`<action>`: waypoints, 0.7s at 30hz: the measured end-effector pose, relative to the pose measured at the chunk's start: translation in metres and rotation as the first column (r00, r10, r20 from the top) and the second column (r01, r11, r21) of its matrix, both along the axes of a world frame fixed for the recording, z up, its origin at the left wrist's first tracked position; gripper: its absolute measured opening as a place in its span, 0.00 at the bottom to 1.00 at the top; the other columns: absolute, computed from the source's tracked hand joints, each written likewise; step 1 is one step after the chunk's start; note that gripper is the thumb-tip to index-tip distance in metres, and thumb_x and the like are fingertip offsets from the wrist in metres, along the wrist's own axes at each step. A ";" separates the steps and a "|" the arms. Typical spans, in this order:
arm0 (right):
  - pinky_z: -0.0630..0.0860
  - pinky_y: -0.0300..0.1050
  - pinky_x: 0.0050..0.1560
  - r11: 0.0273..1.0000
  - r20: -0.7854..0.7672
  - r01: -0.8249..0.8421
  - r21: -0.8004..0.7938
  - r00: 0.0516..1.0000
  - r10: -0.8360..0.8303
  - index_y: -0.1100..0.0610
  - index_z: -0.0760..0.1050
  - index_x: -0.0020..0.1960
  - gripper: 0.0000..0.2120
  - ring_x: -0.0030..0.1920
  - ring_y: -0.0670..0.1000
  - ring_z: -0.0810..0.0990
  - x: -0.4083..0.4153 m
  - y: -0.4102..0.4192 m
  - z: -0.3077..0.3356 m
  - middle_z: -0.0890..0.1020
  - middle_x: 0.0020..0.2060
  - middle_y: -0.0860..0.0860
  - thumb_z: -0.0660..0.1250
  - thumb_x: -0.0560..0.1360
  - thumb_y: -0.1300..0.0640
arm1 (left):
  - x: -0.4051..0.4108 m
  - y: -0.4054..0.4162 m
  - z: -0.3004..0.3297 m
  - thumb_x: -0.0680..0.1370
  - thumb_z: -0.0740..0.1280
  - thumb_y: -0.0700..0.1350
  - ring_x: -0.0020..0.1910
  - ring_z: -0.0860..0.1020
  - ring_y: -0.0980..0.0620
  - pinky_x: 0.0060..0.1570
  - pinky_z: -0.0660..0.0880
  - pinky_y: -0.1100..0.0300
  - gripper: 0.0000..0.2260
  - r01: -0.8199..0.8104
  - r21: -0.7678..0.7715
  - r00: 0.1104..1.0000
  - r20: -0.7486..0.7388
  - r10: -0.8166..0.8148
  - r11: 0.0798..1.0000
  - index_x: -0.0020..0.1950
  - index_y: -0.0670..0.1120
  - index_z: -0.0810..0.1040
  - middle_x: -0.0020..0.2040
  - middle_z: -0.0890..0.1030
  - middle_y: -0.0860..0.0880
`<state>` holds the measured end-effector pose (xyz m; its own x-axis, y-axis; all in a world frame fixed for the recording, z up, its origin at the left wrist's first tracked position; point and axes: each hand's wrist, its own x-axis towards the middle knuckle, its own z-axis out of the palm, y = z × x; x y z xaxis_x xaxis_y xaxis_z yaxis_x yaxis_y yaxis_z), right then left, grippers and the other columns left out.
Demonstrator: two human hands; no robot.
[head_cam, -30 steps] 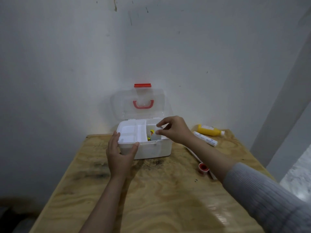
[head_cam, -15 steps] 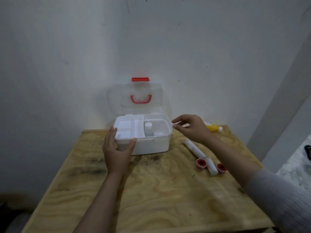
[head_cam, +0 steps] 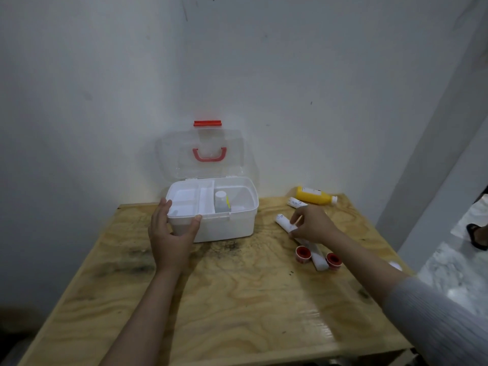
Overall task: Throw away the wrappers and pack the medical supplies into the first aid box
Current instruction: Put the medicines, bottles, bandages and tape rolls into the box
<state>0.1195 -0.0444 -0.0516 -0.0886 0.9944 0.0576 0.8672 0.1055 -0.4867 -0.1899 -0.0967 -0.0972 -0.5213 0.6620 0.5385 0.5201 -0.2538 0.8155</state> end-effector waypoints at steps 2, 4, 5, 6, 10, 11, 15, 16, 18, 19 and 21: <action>0.72 0.41 0.38 0.999 -0.006 0.014 0.044 1.000 -0.014 0.58 0.80 0.47 0.13 0.44 0.50 0.78 0.005 0.006 -0.006 0.82 0.43 0.52 0.76 0.64 0.56 | 0.000 0.000 0.000 0.68 0.76 0.50 0.70 0.69 0.48 0.64 0.72 0.41 0.31 -0.004 0.003 1.000 -0.003 0.004 1.000 0.69 0.47 0.71 0.72 0.70 0.48; 0.74 0.46 0.43 0.996 0.021 0.035 0.078 0.999 -0.036 0.58 0.80 0.48 0.13 0.48 0.53 0.78 0.011 0.011 -0.013 0.81 0.48 0.55 0.75 0.66 0.54 | -0.001 0.000 -0.001 0.68 0.76 0.51 0.70 0.68 0.48 0.63 0.73 0.41 0.31 0.002 0.003 1.000 -0.002 -0.002 1.000 0.69 0.48 0.71 0.72 0.70 0.48; 0.73 0.46 0.45 0.994 0.045 0.042 0.100 0.998 -0.046 0.57 0.80 0.48 0.14 0.51 0.54 0.76 0.014 0.013 -0.016 0.80 0.50 0.56 0.75 0.66 0.52 | -0.002 0.001 -0.002 0.68 0.76 0.51 0.70 0.68 0.48 0.63 0.73 0.40 0.31 0.005 0.008 1.000 0.000 -0.005 1.000 0.69 0.49 0.70 0.72 0.70 0.48; 0.72 0.47 0.48 0.991 0.074 0.047 0.129 0.996 -0.057 0.55 0.80 0.49 0.14 0.54 0.55 0.74 0.018 0.015 -0.019 0.77 0.52 0.56 0.74 0.66 0.50 | -0.002 0.001 -0.003 0.68 0.75 0.53 0.70 0.68 0.49 0.62 0.73 0.40 0.31 0.009 0.013 1.000 0.005 -0.009 1.000 0.69 0.50 0.70 0.72 0.70 0.49; 0.66 0.54 0.62 0.982 0.169 0.098 0.160 0.978 -0.125 0.46 0.80 0.50 0.14 0.61 0.57 0.70 0.030 0.020 -0.019 0.75 0.56 0.53 0.71 0.67 0.43 | -0.002 0.002 -0.002 0.67 0.71 0.61 0.70 0.69 0.50 0.62 0.74 0.40 0.33 0.011 0.014 1.000 0.009 -0.011 1.000 0.69 0.51 0.70 0.72 0.70 0.49; 0.68 0.55 0.62 0.986 0.155 0.112 0.122 0.979 -0.131 0.45 0.80 0.50 0.14 0.60 0.56 0.72 0.033 0.021 -0.019 0.77 0.55 0.52 0.70 0.67 0.41 | -0.002 0.002 -0.003 0.67 0.72 0.60 0.70 0.68 0.50 0.62 0.74 0.40 0.33 0.009 0.013 1.000 0.008 -0.009 1.000 0.69 0.51 0.70 0.72 0.70 0.49; 0.72 0.42 0.38 0.997 -0.029 0.070 0.024 0.997 -0.069 0.51 0.81 0.51 0.15 0.45 0.48 0.77 0.039 0.020 -0.017 0.83 0.49 0.50 0.71 0.68 0.44 | -0.003 0.004 -0.004 0.68 0.76 0.51 0.70 0.69 0.51 0.62 0.73 0.40 0.31 -0.008 0.020 1.000 -0.003 0.008 1.000 0.69 0.49 0.71 0.72 0.71 0.48; 0.69 0.39 0.35 0.997 -0.042 0.065 0.044 0.997 -0.063 0.52 0.82 0.51 0.15 0.43 0.47 0.77 0.039 0.018 -0.017 0.84 0.47 0.50 0.71 0.69 0.45 | -0.003 0.004 -0.004 0.68 0.76 0.51 0.70 0.69 0.50 0.62 0.73 0.40 0.31 -0.011 0.019 1.000 -0.005 0.011 1.000 0.69 0.49 0.71 0.72 0.71 0.48; 0.68 0.39 0.34 0.994 -0.045 0.054 0.098 0.998 -0.050 0.53 0.83 0.51 0.15 0.42 0.47 0.77 0.038 0.015 -0.017 0.84 0.46 0.51 0.72 0.68 0.47 | -0.002 0.004 -0.004 0.68 0.76 0.51 0.70 0.68 0.51 0.62 0.74 0.40 0.31 -0.012 0.017 1.000 -0.005 0.012 1.000 0.69 0.50 0.71 0.72 0.70 0.49; 0.69 0.40 0.33 0.991 -0.029 0.041 0.124 0.999 -0.038 0.54 0.83 0.51 0.15 0.40 0.47 0.77 0.037 0.014 -0.016 0.85 0.45 0.51 0.72 0.68 0.47 | -0.002 0.004 -0.004 0.68 0.76 0.51 0.70 0.68 0.51 0.62 0.74 0.40 0.31 -0.011 0.017 1.000 -0.004 0.011 1.000 0.69 0.49 0.71 0.72 0.70 0.48; 0.73 0.44 0.34 0.986 -0.005 0.010 0.165 1.000 -0.009 0.55 0.83 0.51 0.14 0.38 0.47 0.78 0.035 0.011 -0.013 0.85 0.42 0.51 0.72 0.69 0.48 | -0.002 0.003 -0.004 0.68 0.76 0.50 0.70 0.68 0.51 0.62 0.74 0.41 0.31 -0.011 0.022 1.000 -0.008 0.011 1.000 0.68 0.49 0.71 0.72 0.71 0.48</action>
